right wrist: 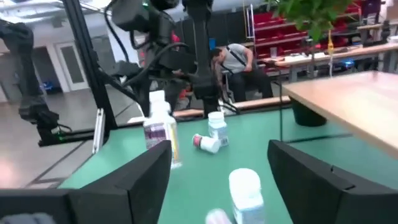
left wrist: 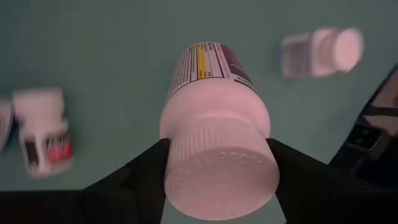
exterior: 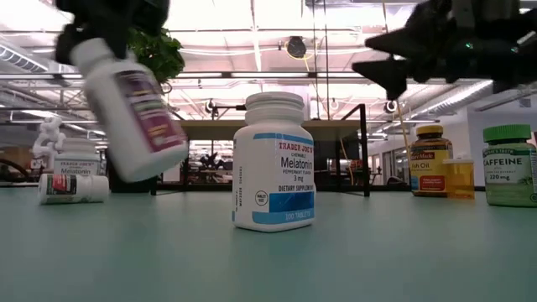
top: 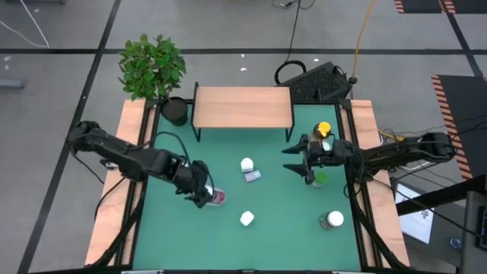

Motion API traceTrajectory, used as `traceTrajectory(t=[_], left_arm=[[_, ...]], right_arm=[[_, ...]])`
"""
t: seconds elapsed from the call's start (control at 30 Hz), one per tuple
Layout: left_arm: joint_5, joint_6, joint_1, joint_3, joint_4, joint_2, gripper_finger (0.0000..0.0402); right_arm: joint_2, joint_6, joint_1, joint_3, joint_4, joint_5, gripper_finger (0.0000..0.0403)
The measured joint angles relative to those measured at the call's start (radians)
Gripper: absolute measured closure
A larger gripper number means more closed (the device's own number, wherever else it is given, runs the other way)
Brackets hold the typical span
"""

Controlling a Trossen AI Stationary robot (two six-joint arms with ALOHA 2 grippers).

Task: Pick and place medicine bottles onto shelf by color
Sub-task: Put the violet pill bottle on the shelf

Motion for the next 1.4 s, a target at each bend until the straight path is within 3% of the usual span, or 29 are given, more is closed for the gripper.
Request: traceTrajectory(t=[0.23,0.43,0.7,0.87,1.07,1.4], left_arm=[[-0.028,0.329,0.083,0.000,0.168,0.000,0.0162],[-0.134,0.677,0.092,0.000,0.275,0.000,0.0161],[-0.216,0.939,0.092,0.000,0.441,0.000,0.0158],[-0.207,1.023,0.100,0.001,0.461,0.007,0.0160],[-0.210,1.063,0.106,0.001,0.495,0.026,0.0158],[-0.265,1.113,0.123,0.001,0.581,0.067,0.0156]], right_arm=[[0.122,-0.006,0.000,0.213,-0.186,-0.169,0.0098],[0.241,-0.045,0.000,0.393,-0.394,-0.309,0.0089],[0.377,-0.064,0.000,0.485,-0.404,-0.324,0.0089],[0.453,-0.064,0.005,0.533,-0.404,-0.387,0.0089],[0.527,-0.060,0.005,0.585,-0.430,-0.391,0.0089],[0.606,-0.040,0.005,0.641,-0.444,-0.310,0.0089]])
